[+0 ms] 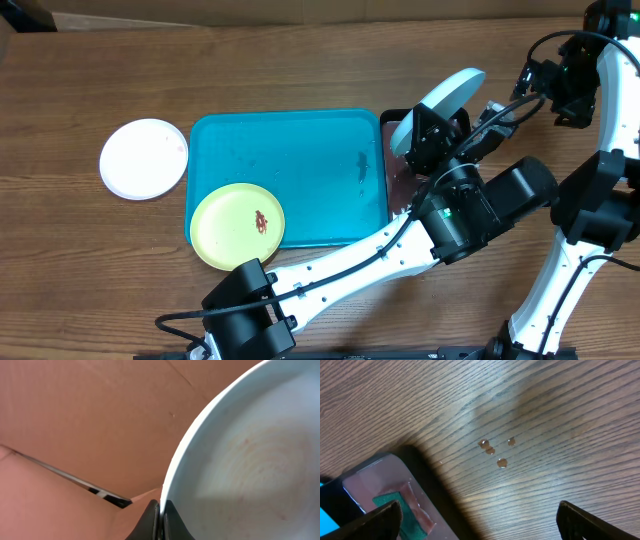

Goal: Clean dirty plates on tray and stack at the side
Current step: 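Tilt the light-blue plate over the brown tray with the left gripper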

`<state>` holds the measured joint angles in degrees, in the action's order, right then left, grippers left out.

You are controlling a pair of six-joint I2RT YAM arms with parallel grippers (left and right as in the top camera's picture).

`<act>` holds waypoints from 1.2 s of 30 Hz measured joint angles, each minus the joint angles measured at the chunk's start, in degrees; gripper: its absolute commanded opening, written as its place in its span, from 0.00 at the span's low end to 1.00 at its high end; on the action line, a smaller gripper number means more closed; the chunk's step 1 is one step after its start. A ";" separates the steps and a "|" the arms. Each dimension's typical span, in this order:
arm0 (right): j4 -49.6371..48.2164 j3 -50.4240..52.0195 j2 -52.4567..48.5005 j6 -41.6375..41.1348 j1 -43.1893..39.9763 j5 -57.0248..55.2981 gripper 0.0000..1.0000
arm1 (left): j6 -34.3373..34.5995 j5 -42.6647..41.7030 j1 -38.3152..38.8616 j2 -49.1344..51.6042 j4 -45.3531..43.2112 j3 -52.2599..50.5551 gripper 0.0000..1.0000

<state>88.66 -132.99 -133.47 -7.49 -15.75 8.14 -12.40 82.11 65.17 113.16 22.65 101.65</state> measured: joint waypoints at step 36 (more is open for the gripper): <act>0.00 0.00 -0.02 0.02 0.00 0.02 1.00 | 22.32 -12.37 -4.72 0.02 16.79 0.31 0.04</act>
<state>88.66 -132.99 -133.49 -7.46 -15.75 8.16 9.91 69.73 60.45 113.19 39.44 101.95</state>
